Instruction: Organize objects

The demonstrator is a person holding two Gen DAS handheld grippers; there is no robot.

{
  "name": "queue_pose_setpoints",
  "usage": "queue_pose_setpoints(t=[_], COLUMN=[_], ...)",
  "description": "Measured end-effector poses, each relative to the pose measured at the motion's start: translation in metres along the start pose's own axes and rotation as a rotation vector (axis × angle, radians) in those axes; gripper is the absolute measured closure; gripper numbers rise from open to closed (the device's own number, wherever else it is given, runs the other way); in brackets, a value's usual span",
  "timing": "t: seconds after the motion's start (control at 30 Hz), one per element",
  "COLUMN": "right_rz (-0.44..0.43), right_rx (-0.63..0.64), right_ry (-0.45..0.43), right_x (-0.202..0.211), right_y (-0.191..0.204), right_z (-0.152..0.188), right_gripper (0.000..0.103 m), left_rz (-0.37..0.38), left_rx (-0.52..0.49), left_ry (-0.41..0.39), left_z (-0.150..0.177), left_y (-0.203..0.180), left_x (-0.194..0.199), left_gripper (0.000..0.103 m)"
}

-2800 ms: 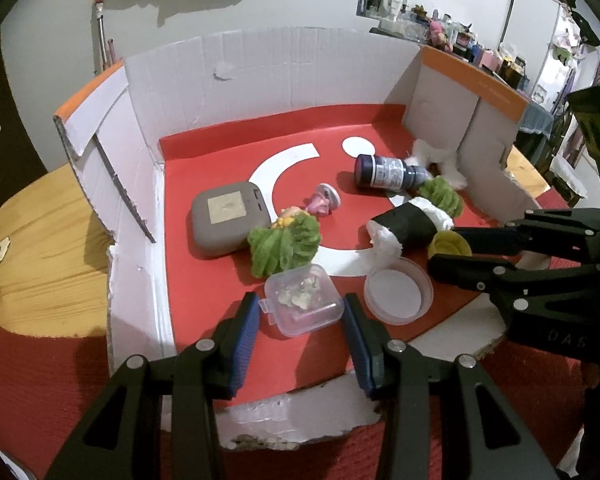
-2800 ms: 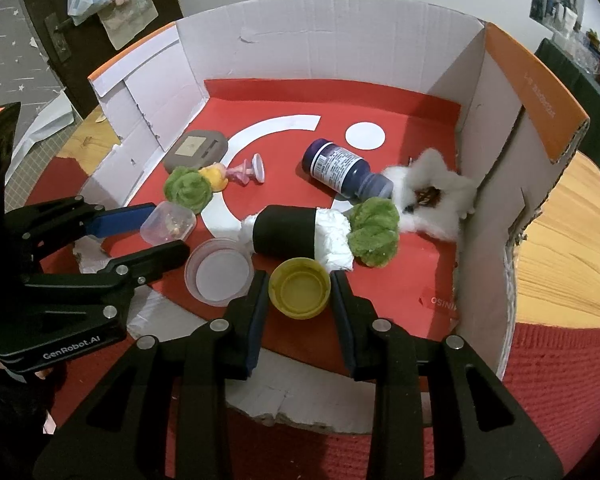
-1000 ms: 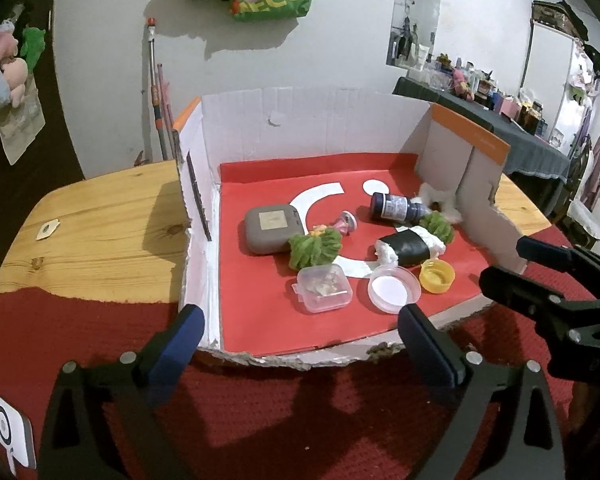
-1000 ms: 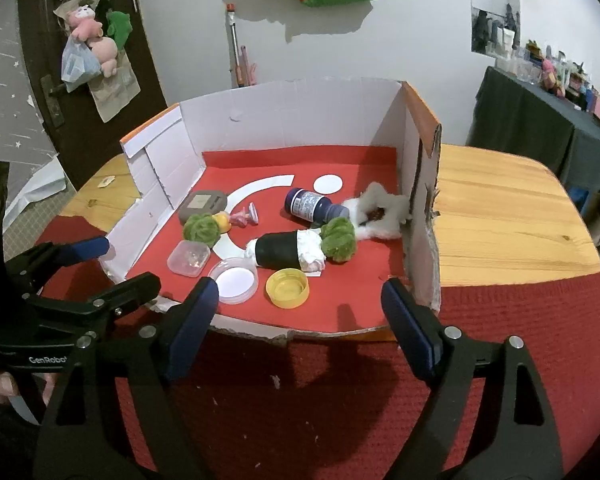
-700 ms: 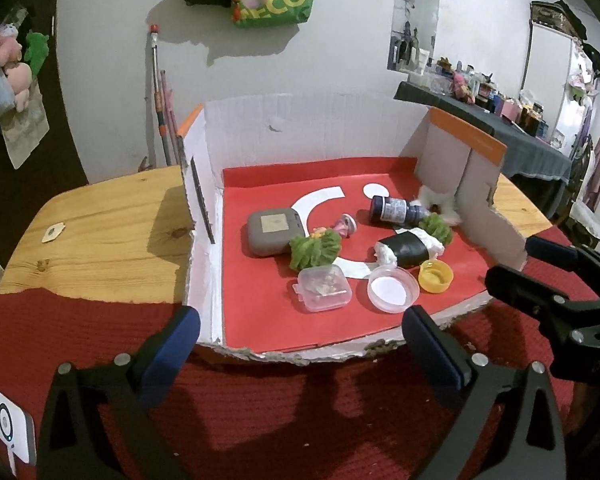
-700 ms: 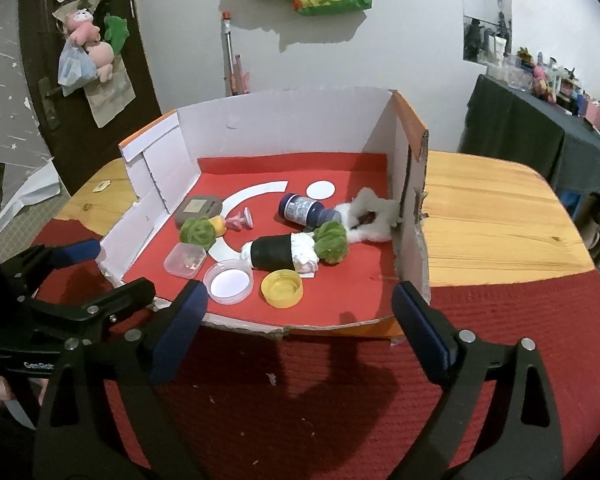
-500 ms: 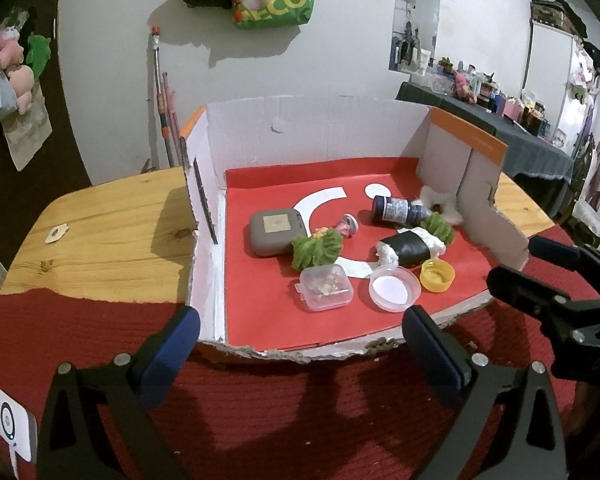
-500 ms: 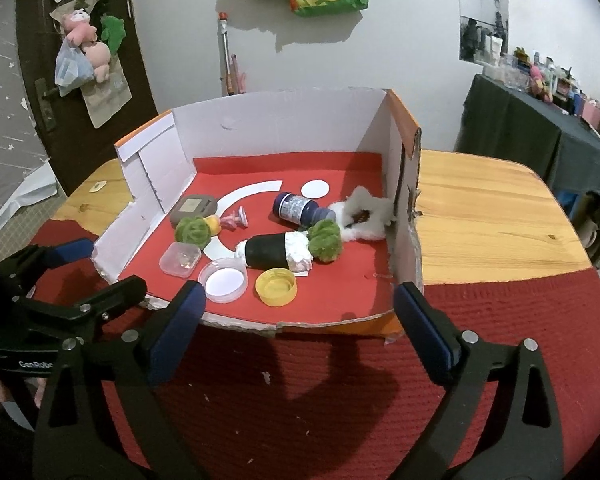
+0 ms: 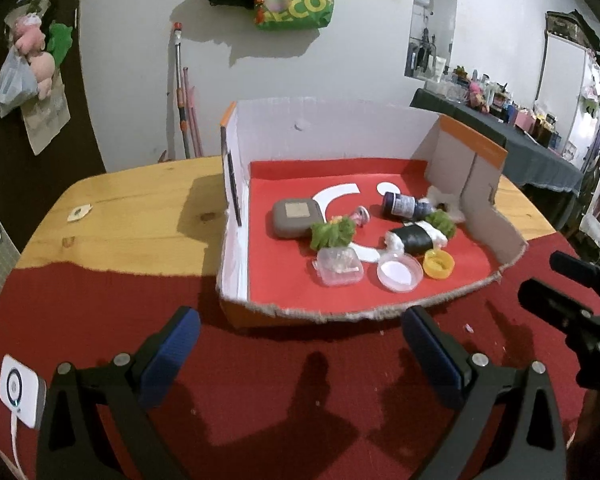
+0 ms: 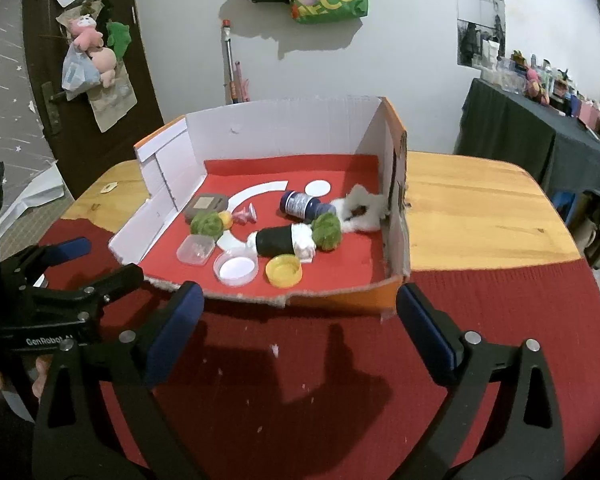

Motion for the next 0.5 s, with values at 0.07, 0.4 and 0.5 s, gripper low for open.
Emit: queue_pose_setpoints(t=[0.07,0.4,0.5], right_rz=[0.002,-0.007,-0.011], right_rx=[-0.003,-0.026,-0.031], right_ry=[0.005,0.056,0.068], right_x=[0.004,0.002,0.0], right_y=[0.0,0.0,-0.001], right_z=[0.006,0.041,0.048], right_gripper=[0.004,0.004,0.004], left_rz=[0.014,0.032,0.019], left_rx=[0.006,0.005,0.011], left_ry=[0.003,0.02,0.035], left_z=[0.006,0.037,0.042], left_y=[-0.002,-0.009,-0.009], left_x=[0.003,0.007,0.005], left_gripper=[0.0,0.0,0.0])
Point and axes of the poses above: each gripper's, at about its wrist camera, not at the fingertips, and x roughly against the way its jaws point, y to its left, z to its underside, the point moved 9 cm from there along -x, roughly the way its jaws point, and after that the axes turned 3 degrees about x, right-handed, at the moved point
